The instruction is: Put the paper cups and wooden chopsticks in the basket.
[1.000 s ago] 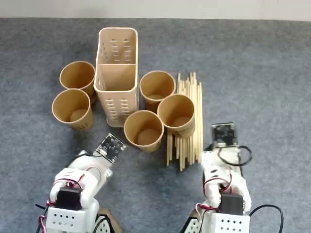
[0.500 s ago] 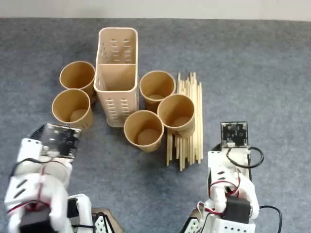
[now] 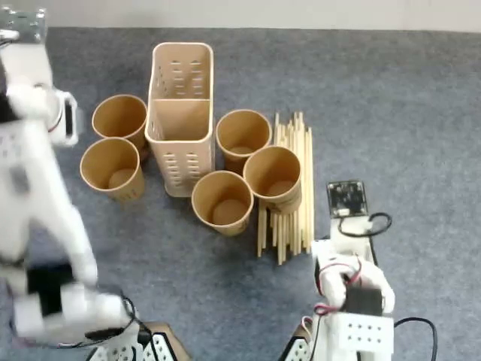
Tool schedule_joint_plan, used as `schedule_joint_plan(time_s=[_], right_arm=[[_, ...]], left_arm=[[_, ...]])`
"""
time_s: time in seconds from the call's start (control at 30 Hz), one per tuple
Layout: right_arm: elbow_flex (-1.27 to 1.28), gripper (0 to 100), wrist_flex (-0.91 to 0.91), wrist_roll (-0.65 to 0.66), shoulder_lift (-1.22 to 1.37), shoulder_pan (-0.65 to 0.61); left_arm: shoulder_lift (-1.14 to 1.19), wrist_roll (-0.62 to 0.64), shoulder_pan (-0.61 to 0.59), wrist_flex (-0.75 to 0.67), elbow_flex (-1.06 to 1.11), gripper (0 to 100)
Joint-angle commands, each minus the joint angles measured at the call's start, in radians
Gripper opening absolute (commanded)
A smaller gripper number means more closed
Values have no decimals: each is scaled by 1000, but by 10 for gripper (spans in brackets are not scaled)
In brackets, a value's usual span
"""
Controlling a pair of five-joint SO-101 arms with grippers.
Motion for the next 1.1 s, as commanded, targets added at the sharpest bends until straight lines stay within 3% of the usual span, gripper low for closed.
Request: schedule_joint_plan(time_s=[0.0, 0.2, 0.47, 0.77, 0.9, 1.07], right_arm=[[-15, 173, -104, -29, 197, -15], [-15, 173, -206, -25, 375, -13], [-12, 173, -206, -25, 378, -13], [-8, 173, -206, -23, 378, -15], [-8, 173, -206, -23, 378, -18], [-8, 173, -206, -23, 378, -19]], left_arm=[[205, 32, -36, 35, -156, 183], [274, 28, -56, 35, -120, 182], [282, 0, 28, 31, 68, 182], [282, -2, 33, -187, 283, 174], [282, -28, 39, -232, 312, 0], [271, -32, 77, -226, 306, 5]])
